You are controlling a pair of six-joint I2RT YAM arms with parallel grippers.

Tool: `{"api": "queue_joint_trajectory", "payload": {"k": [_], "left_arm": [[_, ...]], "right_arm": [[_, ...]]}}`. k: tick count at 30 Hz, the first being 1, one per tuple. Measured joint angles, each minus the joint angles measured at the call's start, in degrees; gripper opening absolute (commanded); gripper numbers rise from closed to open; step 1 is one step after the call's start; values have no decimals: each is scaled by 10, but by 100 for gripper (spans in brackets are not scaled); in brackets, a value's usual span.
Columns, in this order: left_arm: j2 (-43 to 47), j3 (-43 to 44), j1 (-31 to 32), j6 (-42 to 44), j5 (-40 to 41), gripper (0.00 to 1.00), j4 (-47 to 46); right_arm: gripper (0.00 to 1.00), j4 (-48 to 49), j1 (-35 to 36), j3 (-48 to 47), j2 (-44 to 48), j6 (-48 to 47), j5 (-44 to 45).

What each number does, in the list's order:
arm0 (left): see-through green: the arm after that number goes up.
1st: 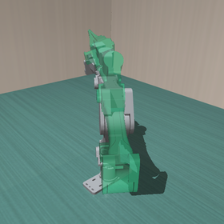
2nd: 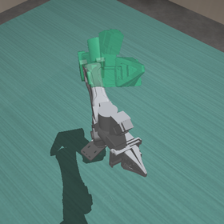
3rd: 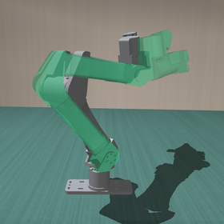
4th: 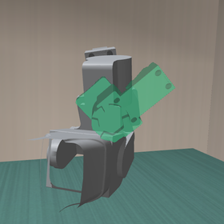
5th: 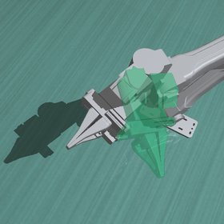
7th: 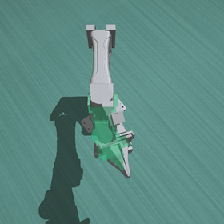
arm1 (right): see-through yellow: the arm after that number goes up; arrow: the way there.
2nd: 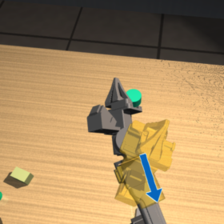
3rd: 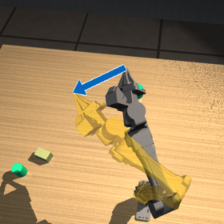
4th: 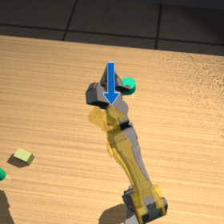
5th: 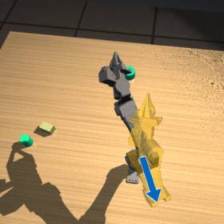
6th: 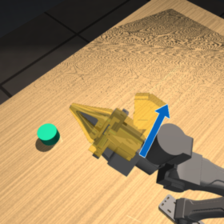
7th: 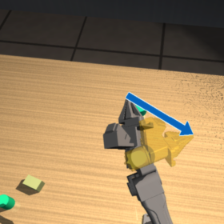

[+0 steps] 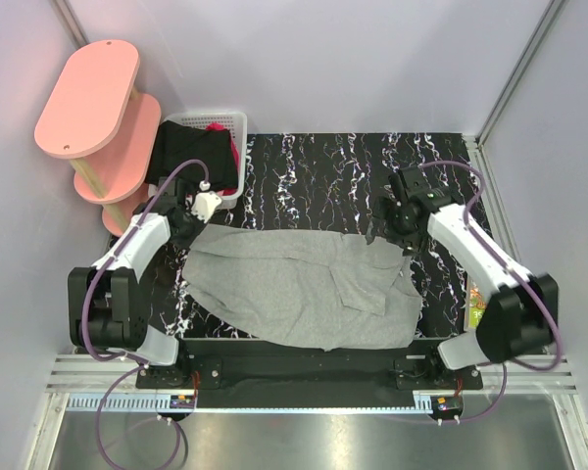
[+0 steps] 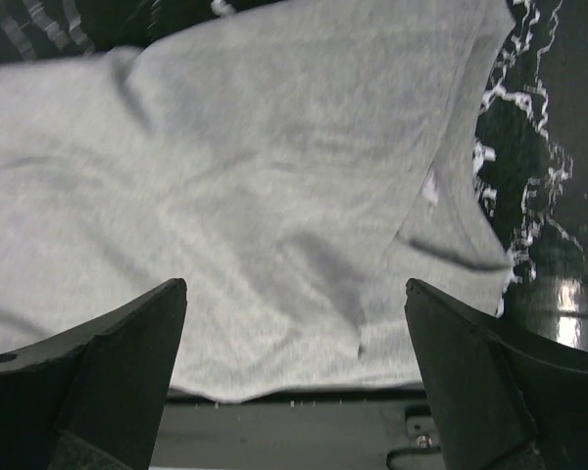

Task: Fold and stack the t-shirts
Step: Fold the flattened tshirt in 1/3 of the way

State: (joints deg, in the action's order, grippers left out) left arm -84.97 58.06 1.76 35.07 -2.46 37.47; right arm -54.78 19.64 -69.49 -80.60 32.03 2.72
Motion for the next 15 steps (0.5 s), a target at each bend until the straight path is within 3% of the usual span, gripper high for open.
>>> {"api": "queue_joint_trajectory", "payload": {"k": [6,15], "left_arm": [[24,-14,0,0,-3,0,1],[29,-17,0,0,-9,0,1]], "right_arm": [[100,57,-51,17,-108,-7,-2],[100,104,-78,17,-164,-8,-4]]}}
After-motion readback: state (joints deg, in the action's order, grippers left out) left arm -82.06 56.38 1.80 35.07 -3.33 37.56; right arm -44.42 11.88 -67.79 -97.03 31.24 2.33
